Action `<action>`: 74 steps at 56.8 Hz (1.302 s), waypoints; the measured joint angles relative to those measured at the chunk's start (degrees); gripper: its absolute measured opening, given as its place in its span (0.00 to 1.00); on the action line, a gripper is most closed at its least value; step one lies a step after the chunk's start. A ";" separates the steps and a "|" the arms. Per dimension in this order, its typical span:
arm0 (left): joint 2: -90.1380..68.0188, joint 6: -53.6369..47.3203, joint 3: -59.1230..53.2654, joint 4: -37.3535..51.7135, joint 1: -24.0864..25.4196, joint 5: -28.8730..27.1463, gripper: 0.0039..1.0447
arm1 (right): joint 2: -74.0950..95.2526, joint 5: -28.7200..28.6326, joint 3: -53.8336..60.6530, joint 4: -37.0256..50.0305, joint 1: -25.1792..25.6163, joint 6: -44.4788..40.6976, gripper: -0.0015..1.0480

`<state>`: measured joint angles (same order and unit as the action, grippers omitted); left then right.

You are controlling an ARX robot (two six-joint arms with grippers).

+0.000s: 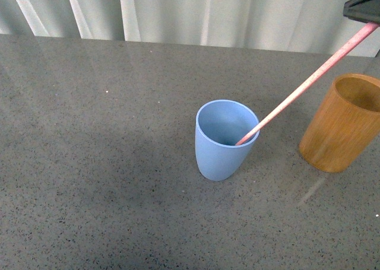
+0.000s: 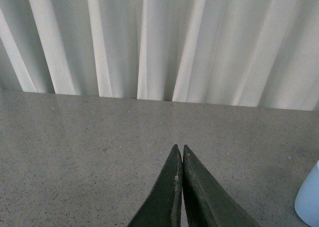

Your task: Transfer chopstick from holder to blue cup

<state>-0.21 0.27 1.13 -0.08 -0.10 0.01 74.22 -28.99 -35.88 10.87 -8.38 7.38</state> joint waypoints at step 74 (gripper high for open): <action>0.07 0.00 0.00 0.00 0.00 -0.02 0.03 | -31.36 28.96 34.32 30.32 8.24 -7.37 0.01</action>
<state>-0.14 0.27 1.13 -0.08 -0.10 -0.01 42.85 -0.03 -1.56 41.19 -0.14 0.01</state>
